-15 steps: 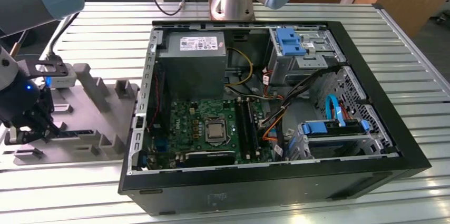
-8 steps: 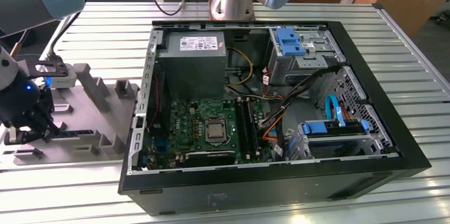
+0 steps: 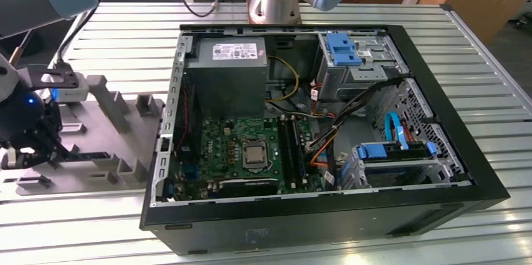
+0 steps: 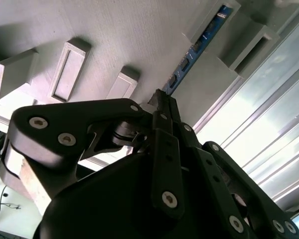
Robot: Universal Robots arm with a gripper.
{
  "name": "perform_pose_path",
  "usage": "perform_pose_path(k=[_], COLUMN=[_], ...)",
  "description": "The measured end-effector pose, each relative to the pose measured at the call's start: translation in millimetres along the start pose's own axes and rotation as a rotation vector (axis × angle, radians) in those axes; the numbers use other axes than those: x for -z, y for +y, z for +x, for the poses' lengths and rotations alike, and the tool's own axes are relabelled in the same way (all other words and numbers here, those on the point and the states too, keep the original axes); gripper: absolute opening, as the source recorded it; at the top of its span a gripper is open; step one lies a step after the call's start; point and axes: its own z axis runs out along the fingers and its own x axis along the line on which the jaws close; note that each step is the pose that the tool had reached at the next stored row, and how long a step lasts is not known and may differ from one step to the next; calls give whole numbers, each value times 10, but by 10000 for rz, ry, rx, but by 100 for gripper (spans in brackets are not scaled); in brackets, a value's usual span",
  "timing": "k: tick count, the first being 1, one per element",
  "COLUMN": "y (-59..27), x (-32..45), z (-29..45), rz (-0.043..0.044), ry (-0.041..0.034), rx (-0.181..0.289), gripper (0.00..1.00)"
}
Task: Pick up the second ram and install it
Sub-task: 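Pick up the second ram and move it above second insertion slot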
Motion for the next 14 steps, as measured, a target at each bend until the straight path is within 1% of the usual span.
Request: perform_pose_path(k=[8,14], y=[7,14], x=[151,305], z=[-5,-10], rz=[2,3], ry=[-6,-11], rx=[-54,-90], gripper=[13,13])
